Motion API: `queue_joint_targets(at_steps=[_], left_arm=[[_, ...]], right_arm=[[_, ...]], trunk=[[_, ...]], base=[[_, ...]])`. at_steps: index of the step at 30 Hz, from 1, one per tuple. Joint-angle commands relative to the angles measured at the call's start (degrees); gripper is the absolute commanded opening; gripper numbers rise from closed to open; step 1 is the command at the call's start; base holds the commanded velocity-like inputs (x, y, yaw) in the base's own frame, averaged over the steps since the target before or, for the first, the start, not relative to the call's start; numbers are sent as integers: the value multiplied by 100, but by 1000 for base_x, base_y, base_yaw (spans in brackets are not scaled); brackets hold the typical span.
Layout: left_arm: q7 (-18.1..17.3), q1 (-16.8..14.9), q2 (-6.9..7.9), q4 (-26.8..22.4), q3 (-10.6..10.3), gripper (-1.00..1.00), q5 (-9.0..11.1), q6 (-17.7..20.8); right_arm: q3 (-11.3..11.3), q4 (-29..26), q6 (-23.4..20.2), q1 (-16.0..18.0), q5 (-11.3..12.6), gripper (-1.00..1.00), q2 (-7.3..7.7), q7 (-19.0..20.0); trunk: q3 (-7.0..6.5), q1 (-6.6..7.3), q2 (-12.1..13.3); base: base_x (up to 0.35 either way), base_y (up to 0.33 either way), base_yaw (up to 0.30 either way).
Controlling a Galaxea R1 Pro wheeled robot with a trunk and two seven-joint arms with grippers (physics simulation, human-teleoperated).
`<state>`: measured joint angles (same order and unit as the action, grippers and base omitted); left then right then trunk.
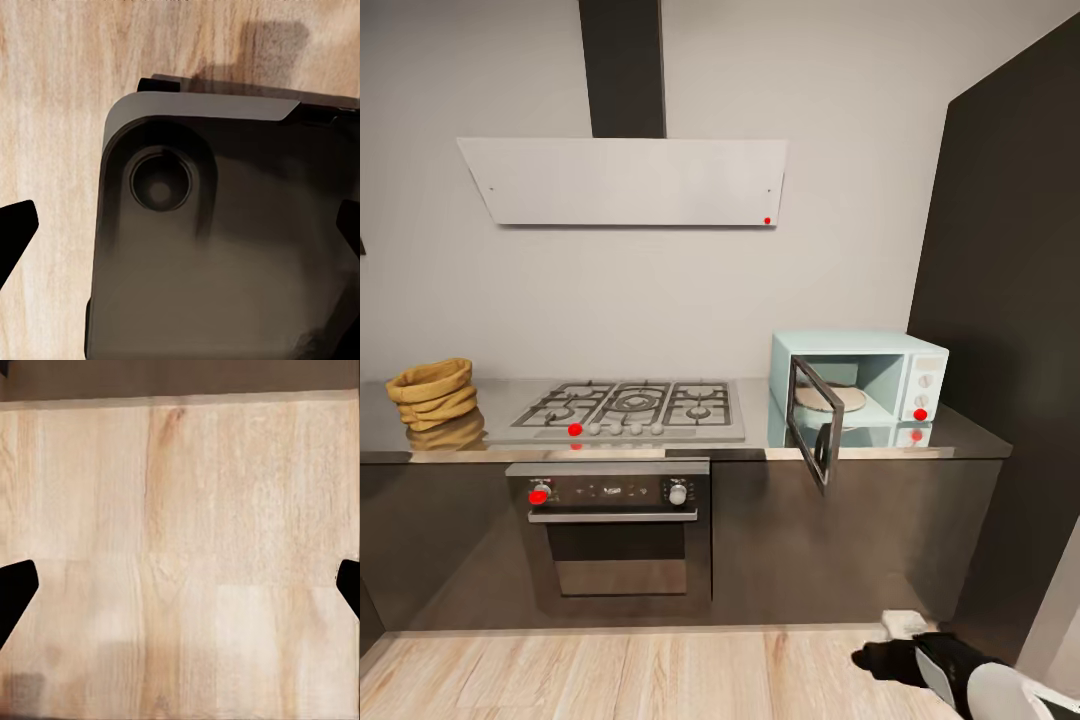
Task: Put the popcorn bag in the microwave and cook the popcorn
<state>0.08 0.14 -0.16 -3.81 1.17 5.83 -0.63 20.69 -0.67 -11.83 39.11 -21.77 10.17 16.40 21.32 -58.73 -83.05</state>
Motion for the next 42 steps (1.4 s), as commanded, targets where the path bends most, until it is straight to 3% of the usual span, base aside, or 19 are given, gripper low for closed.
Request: queue_joint_targets(at_steps=[1, 4, 6, 11, 16, 30, 38, 42], left_arm=[[1, 2, -1, -6, 6, 100, 58, -7], [1, 1, -1, -6, 6, 100, 58, -7], [1, 1, -1, -6, 6, 100, 58, -7], [1, 3, -1, -6, 6, 100, 58, -7], [1, 1, -1, -6, 6, 100, 58, -7], [1, -1, -1, -6, 6, 100, 58, -7], [1, 2, -1, -6, 6, 100, 58, -7], [3, 1, -1, -6, 6, 100, 62, -6]], right_arm=[[60, 94, 167, -173, -116, 100, -16, -34], [58, 225, 514, -1079, -237, 100, -60, -168], [58, 243, 889, -1501, -249, 100, -112, -240], [58, 257, 1451, -2068, -244, 100, -301, -741], [58, 261, 1481, -2168, -240, 100, -381, -817], [66, 261, 1415, -2214, -223, 100, -390, -854], [58, 261, 978, -2215, -239, 100, -475, -851], [58, 261, 989, -2317, -247, 100, -517, -857]], trunk=[[4, 0, -3], [4, 0, -3], [4, 0, -3], [4, 0, -3], [4, 0, -3], [4, 0, -3], [4, 0, -3], [4, 0, -3]], base=[[0, 0, 0], [0, 0, 0], [0, 0, 0], [0, 0, 0], [0, 0, 0], [0, 0, 0], [0, 0, 253], [0, 0, 294]])
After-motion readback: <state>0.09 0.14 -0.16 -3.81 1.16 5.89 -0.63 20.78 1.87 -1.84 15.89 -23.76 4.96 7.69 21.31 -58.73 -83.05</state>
